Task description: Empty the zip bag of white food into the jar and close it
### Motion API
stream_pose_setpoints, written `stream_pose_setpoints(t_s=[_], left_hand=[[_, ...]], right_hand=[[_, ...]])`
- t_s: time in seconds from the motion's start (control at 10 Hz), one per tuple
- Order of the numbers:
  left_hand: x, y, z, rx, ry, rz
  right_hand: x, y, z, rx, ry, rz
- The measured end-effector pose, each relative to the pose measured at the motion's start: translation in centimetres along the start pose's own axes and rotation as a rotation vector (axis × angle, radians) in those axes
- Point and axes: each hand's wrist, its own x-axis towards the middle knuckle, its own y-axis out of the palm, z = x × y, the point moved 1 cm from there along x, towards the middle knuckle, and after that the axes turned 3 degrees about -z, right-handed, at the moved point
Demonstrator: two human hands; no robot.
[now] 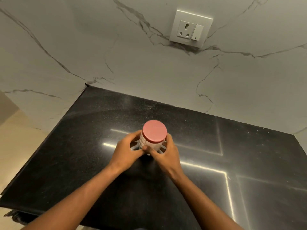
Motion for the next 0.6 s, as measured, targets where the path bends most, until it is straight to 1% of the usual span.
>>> stream_pose_setpoints(t_s=[0.1,0.3,0.4,0.5,0.6], left_hand=[[3.0,-1.7,-0.8,0.021,0.028,0.000],[8.0,-2.8,-1.1,0.043,0.005,0.063],[8.9,-2.3,-0.7,0.069,-0.026,0.105],[8.8,-1.9,0.1,0.069,-0.048,0.119],[7.8,-1.8,0.2,0.070,-0.061,0.075]], right_hand=[[3.3,1.1,0.9,-0.021,-0.023,0.031],[7.7,2.4,0.7,-0.036,0.014,0.030],[7.9,2.6,0.3,-0.062,0.037,0.025],[7.6,2.4,-0.4,-0.088,0.020,0.039],[6.9,2.0,-0.5,-0.112,-0.024,0.054]])
